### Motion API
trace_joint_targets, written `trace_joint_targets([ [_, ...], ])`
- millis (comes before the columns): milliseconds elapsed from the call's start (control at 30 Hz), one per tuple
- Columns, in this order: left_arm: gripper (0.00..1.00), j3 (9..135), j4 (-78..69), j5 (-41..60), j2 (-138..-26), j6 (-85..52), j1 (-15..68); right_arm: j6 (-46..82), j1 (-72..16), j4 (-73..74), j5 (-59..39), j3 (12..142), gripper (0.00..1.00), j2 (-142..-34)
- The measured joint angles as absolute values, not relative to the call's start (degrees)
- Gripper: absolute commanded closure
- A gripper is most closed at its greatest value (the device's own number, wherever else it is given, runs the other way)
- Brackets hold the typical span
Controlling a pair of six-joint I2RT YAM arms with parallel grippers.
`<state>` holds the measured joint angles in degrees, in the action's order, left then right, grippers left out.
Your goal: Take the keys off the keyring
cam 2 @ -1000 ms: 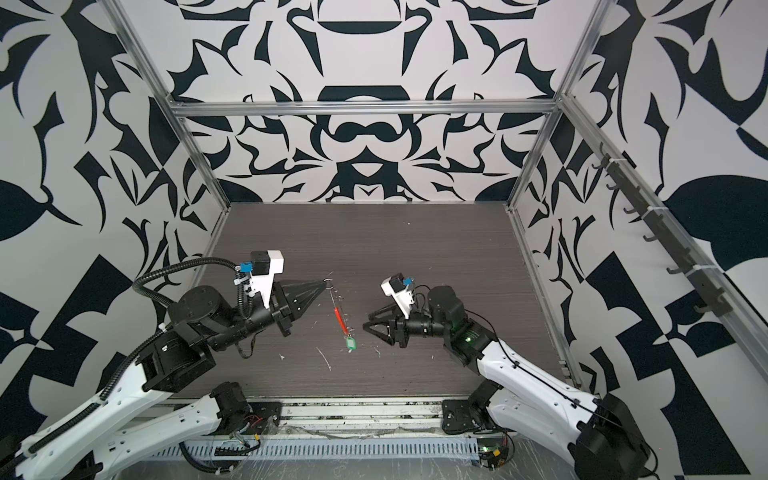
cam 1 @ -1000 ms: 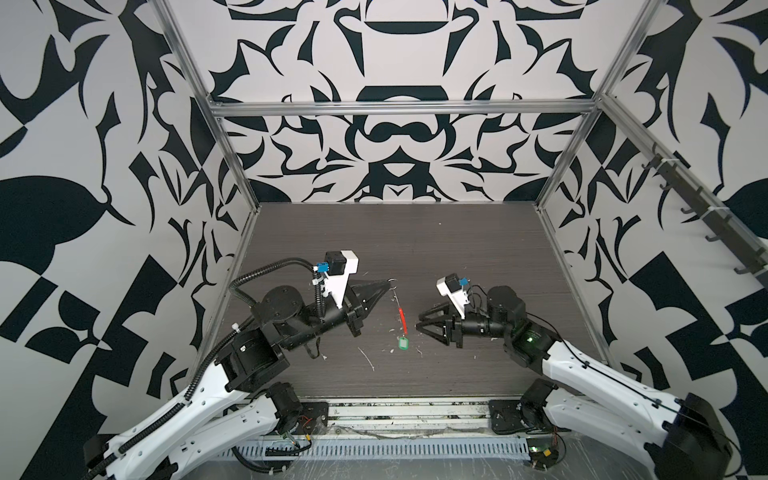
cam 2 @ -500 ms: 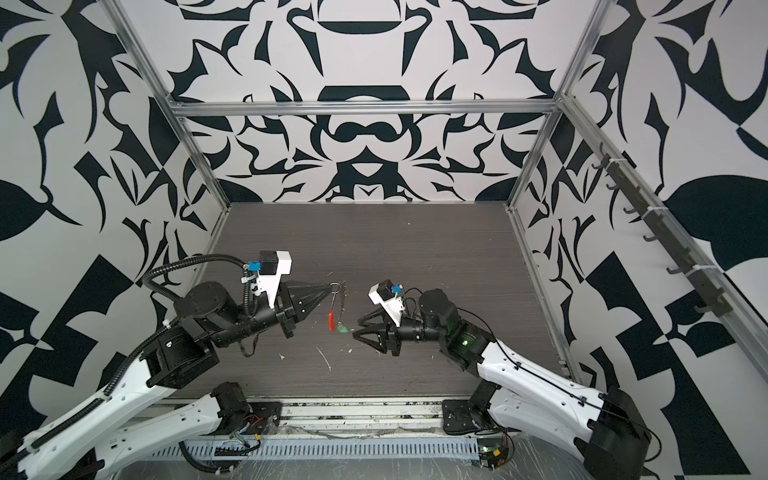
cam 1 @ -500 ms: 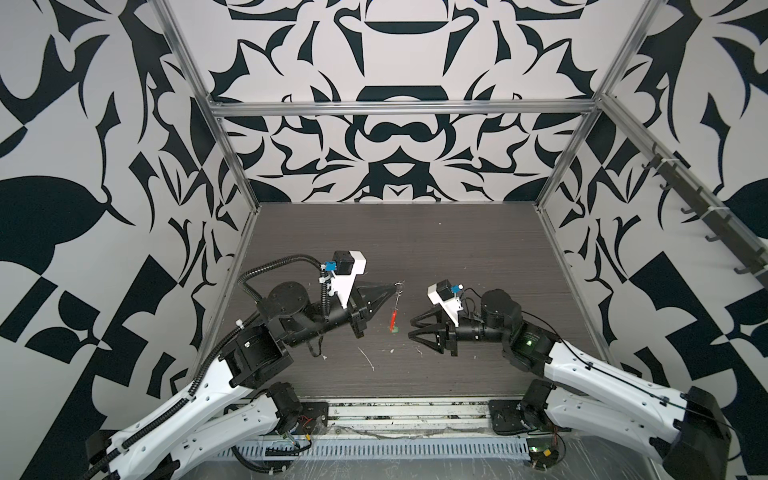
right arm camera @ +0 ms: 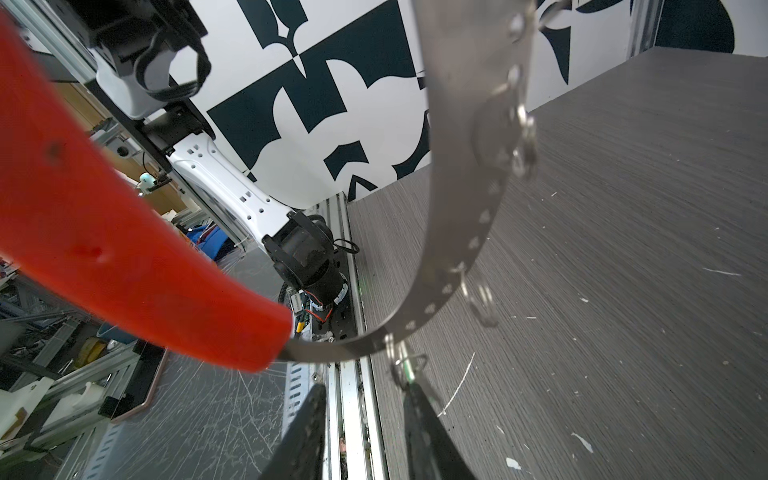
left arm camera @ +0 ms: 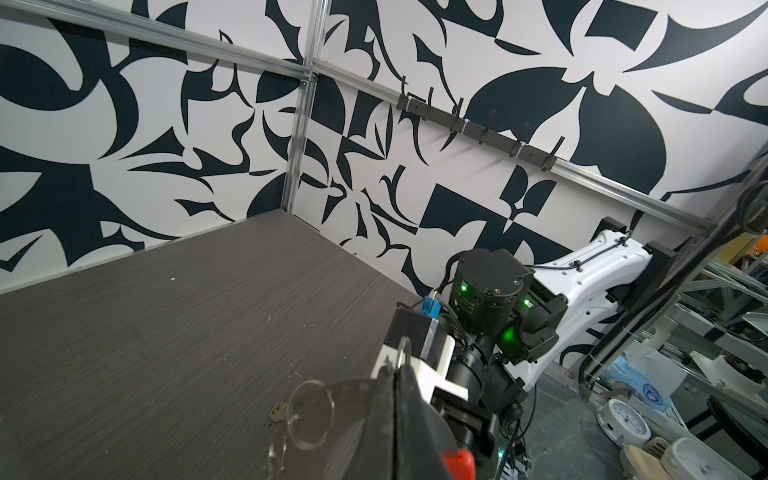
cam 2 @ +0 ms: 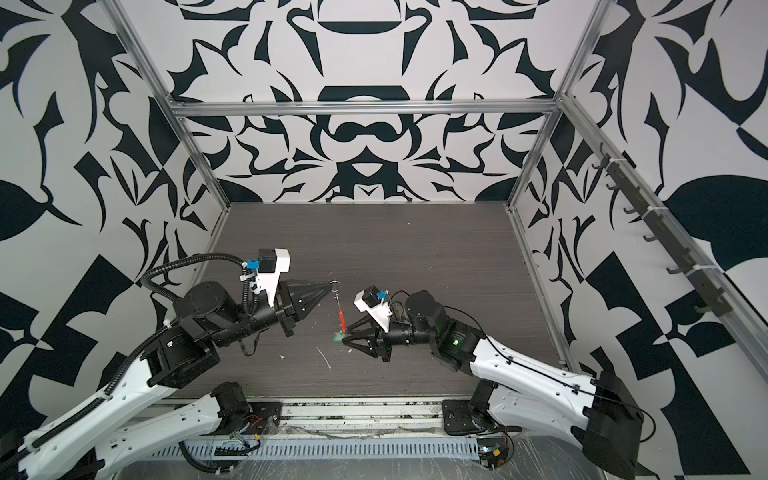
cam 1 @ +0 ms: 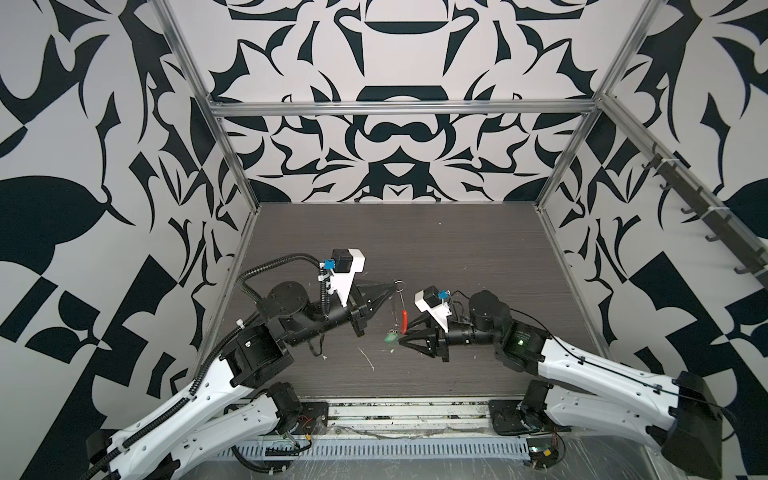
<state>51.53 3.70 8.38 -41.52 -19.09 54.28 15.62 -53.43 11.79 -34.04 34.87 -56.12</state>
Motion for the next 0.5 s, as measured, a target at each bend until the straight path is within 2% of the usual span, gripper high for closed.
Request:
trace_joint_targets([
  [267, 1.0, 51.53, 3.01, 8.45, -41.47, -19.73, 54.28, 14.87, -53.74, 12.08, -32.58, 35.83, 0.73, -57.98],
  [500, 1.0, 51.53, 2.79, 8.4, -41.17, -19.73, 54.28, 14.15, -53.74, 11.88, -31.0, 36.62, 0.69, -57.82],
])
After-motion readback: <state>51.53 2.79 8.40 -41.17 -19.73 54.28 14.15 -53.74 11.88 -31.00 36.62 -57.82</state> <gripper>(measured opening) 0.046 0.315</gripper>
